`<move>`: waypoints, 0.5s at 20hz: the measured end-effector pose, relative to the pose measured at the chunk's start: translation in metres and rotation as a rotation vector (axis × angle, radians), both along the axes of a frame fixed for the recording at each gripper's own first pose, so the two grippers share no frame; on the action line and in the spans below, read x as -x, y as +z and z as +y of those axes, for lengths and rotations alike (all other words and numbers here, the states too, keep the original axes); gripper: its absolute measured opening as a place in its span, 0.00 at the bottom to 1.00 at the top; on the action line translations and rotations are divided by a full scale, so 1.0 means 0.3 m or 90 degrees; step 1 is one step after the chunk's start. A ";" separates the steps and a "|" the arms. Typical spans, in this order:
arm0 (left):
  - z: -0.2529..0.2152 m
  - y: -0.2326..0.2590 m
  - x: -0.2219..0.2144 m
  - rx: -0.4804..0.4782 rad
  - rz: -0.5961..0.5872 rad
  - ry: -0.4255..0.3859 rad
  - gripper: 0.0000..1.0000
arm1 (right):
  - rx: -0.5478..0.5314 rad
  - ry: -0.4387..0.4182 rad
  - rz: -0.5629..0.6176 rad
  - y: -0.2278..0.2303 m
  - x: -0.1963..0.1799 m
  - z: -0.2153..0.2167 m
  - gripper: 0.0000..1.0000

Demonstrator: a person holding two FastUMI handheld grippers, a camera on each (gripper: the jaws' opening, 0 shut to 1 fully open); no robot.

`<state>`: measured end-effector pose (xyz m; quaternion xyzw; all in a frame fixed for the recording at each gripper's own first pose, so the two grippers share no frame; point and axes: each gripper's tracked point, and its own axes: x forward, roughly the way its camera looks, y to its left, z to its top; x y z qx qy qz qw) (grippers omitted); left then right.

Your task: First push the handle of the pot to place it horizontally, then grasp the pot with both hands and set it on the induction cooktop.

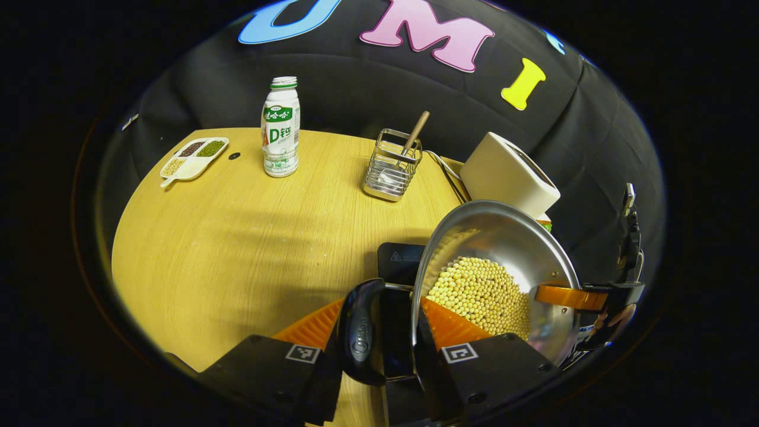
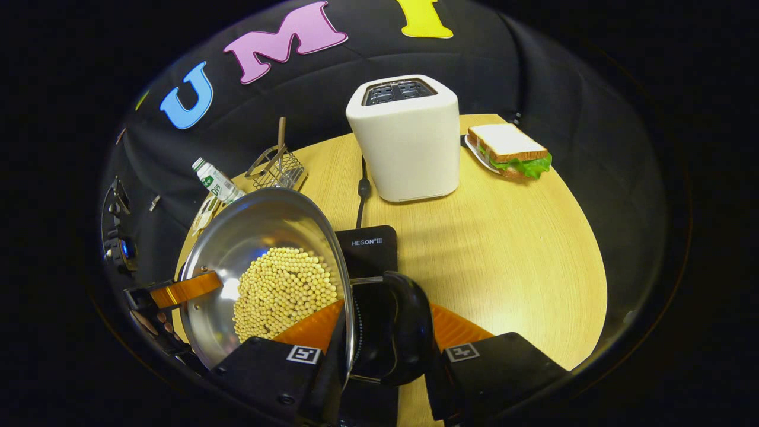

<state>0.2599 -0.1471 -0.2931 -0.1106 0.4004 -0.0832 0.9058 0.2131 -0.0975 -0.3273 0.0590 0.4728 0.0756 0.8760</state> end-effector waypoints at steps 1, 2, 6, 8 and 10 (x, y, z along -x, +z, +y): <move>0.000 -0.004 0.000 -0.002 0.003 0.002 0.60 | -0.001 -0.001 0.002 -0.002 -0.001 0.002 0.61; 0.002 -0.005 0.004 -0.005 0.006 0.007 0.63 | -0.002 -0.001 0.005 -0.002 0.003 0.000 0.62; 0.004 -0.016 0.015 -0.039 0.019 0.020 0.64 | -0.007 0.015 0.005 -0.007 0.008 0.004 0.66; 0.014 -0.004 0.025 -0.047 0.021 0.042 0.72 | -0.007 0.015 0.012 -0.012 0.014 -0.010 0.74; 0.029 0.012 0.040 -0.052 0.019 0.069 0.84 | -0.005 0.014 0.009 -0.002 0.014 -0.030 0.89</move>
